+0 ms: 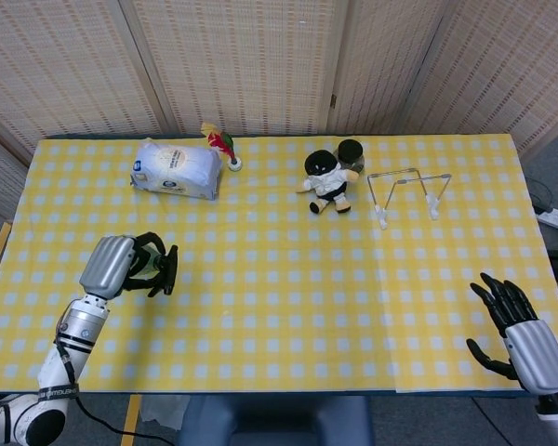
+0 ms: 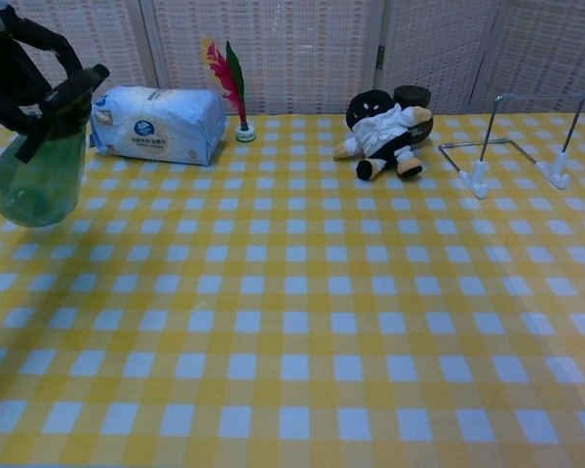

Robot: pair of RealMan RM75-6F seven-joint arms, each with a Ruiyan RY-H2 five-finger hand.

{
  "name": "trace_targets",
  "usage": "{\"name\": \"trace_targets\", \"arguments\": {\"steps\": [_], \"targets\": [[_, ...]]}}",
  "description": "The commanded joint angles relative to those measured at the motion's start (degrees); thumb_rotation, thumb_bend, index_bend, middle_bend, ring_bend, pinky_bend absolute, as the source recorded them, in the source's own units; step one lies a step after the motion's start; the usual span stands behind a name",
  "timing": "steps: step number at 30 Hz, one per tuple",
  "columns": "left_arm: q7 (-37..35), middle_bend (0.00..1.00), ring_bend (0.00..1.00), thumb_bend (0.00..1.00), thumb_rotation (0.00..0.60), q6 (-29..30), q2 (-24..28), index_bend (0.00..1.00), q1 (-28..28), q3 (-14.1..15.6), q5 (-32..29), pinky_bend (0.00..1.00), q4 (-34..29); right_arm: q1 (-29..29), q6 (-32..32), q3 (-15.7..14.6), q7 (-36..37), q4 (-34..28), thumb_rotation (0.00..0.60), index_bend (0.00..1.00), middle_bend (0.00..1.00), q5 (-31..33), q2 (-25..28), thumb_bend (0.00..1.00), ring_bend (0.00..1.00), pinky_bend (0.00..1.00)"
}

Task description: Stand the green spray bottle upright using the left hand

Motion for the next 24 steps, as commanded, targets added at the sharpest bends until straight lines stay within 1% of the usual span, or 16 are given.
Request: {"name": "trace_targets", "arguments": {"steps": [1, 2, 3, 5, 9, 12, 14, 17, 24], "targets": [[-5.80, 1.00, 1.00, 0.49, 0.600, 0.24, 2.55, 0.65, 1.32, -3.30, -4.48, 1.00, -2.83, 0.03, -0.06, -0.05, 0.14, 0.02, 0.600, 0.00, 0.00, -0.03, 0.04, 0.37, 0.00, 0.00], [-10.62, 1.00, 1.00, 0.49, 0.600, 0.05, 3.13, 0.65, 2.04, -5.33, -8.04, 1.00, -3.88, 0.05, -0.16, -0.10, 0.32, 0.05, 0.600, 0.00, 0.00, -0.01, 0.08, 0.37, 0.00, 0.00], [-16.47, 1.00, 1.00, 0.49, 0.600, -2.78, 5.02, 0.65, 2.38, -7.32, -11.22, 1.00, -4.93, 0.06, -0.17, -0.10, 0.43, 0.06, 0.600, 0.00, 0.00, 0.03, 0.10, 0.37, 0.00, 0.00], [-24.63, 1.00, 1.00, 0.49, 0.600, -7.74, 8.09, 0.65, 2.75, -9.81, -14.05, 1.00, -4.99, 0.10, -0.26, -0.08, 0.43, 0.07, 0.600, 0.00, 0.00, 0.08, 0.07, 0.37, 0.00, 0.00], [-37.21, 1.00, 1.00, 0.49, 0.600, -13.36, 10.34, 0.65, 4.03, -12.82, -15.05, 1.00, -2.43, 0.24, -0.79, -0.10, 0.22, 0.01, 0.600, 0.00, 0.00, 0.36, -0.07, 0.37, 0.00, 0.00], [-44.01, 1.00, 1.00, 0.50, 0.600, -13.50, 9.11, 0.65, 5.23, -13.94, -14.29, 1.00, 0.25, 0.12, -0.64, 0.10, 0.17, -0.08, 0.600, 0.00, 0.00, 0.81, -0.06, 0.37, 0.00, 0.00], [-47.30, 1.00, 1.00, 0.49, 0.600, -13.16, 8.08, 0.66, 5.84, -14.33, -13.56, 1.00, 1.27, -0.01, -0.41, 0.34, 0.41, -0.08, 0.600, 0.00, 0.00, 1.29, -0.01, 0.37, 0.00, 0.00], [-50.16, 1.00, 1.00, 0.49, 0.600, -13.46, 6.46, 0.66, 6.13, -13.72, -11.87, 1.00, 3.78, -0.12, -0.35, 0.59, 0.87, 0.05, 0.600, 0.00, 0.00, 1.92, 0.02, 0.37, 0.00, 0.00], [-52.45, 1.00, 1.00, 0.49, 0.600, -14.45, 3.55, 0.66, 5.79, -11.82, -9.38, 1.00, 7.76, -0.02, -0.64, 0.53, 0.52, -0.06, 0.600, 0.00, 0.00, 1.75, -0.05, 0.37, 0.00, 0.00]]}}
